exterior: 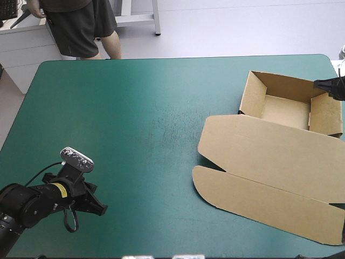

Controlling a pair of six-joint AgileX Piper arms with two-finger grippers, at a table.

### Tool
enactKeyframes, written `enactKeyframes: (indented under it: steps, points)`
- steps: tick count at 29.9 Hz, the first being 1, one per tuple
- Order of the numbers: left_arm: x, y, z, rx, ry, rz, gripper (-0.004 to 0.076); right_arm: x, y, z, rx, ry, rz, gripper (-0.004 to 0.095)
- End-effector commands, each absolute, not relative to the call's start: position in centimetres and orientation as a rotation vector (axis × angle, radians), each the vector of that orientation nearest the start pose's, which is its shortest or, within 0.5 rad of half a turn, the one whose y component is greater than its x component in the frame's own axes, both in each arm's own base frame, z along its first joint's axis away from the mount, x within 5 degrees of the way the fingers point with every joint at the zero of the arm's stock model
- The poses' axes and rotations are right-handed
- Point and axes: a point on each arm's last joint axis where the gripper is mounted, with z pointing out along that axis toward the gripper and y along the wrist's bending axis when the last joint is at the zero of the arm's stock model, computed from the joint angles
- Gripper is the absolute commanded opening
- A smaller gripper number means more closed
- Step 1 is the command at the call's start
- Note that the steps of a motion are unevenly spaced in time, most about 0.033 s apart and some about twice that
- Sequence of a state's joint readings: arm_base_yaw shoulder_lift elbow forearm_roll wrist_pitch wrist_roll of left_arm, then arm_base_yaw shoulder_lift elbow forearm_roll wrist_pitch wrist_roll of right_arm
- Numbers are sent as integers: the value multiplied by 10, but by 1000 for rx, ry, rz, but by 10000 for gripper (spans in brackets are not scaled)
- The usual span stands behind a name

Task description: Fold the box

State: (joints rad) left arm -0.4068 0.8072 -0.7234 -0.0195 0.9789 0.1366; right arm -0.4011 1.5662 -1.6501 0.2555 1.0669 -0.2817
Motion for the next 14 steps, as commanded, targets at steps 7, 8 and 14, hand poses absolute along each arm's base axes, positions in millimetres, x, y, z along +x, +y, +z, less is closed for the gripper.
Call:
enactKeyframes:
  steps: [7, 8, 14]
  points:
    - [128, -57, 314, 646, 2361, -153, -8, 270, -58, 457, -44, 2244, 128, 1]
    - [128, -57, 314, 646, 2361, -153, -8, 266, -51, 458, -75, 2237, 130, 1]
    - [126, -59, 313, 638, 2377, -189, -8, 231, -18, 450, -208, 2225, 161, 2]
